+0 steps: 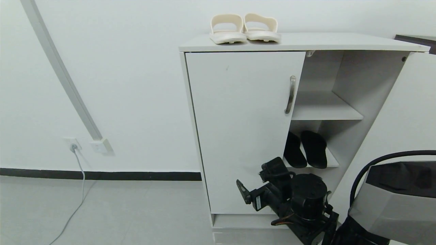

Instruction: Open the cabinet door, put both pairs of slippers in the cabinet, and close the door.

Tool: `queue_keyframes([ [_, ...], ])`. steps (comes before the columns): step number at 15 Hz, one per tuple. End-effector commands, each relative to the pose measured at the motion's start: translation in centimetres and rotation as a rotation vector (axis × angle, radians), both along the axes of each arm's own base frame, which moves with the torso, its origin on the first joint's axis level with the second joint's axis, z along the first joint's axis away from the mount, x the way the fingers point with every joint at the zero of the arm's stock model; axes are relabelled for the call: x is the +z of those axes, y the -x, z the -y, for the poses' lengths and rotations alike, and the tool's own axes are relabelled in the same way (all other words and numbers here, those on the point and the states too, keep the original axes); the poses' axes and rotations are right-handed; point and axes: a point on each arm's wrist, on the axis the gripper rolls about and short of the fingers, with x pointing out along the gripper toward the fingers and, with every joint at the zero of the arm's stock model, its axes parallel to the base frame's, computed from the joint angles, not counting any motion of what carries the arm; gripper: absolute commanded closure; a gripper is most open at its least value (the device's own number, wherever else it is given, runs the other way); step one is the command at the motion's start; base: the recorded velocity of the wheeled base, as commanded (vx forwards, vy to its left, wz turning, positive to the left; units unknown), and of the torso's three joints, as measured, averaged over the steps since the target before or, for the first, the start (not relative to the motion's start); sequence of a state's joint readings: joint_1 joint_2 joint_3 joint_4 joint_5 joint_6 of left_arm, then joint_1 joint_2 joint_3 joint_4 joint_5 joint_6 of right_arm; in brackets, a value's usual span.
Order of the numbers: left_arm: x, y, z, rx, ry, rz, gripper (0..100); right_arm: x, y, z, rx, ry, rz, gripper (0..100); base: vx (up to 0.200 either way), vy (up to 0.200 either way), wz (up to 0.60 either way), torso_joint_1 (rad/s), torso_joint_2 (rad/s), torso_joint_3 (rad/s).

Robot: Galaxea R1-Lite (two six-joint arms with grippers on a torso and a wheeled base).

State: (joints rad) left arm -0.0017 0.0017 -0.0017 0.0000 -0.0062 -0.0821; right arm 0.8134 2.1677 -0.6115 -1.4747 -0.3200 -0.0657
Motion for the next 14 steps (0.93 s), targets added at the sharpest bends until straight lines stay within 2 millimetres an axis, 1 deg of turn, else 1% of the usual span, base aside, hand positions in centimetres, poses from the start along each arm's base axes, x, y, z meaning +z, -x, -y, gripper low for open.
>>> queue_keyframes([
  [1, 0.0, -0.01, 0.0, 0.0, 0.001, -0.002, 100, -0.16, 0.06, 0.23, 0.001, 0.022, 0.003, 0, 0.0, 0.0, 0.0, 0.0, 0.0, 0.0],
  [8, 0.0, -0.01, 0.0, 0.0, 0.001, -0.002, 100, -0.01, 0.12, 0.08, 0.001, 0.02, 0.011, 0, 0.0, 0.0, 0.0, 0.0, 0.0, 0.0],
  [11, 0.0, -0.01, 0.0, 0.0, 0.001, -0.002, 100, -0.09, 0.13, 0.09, 0.001, 0.023, 0.009, 0, 0.0, 0.0, 0.0, 0.012, -0.18, -0.274],
  [14, 0.0, -0.01, 0.0, 0.0, 0.001, -0.002, 100, -0.2, 0.2, 0.08, 0.003, 0.027, 0.007, 0, 0.0, 0.0, 0.0, 0.041, -0.49, -0.36],
])
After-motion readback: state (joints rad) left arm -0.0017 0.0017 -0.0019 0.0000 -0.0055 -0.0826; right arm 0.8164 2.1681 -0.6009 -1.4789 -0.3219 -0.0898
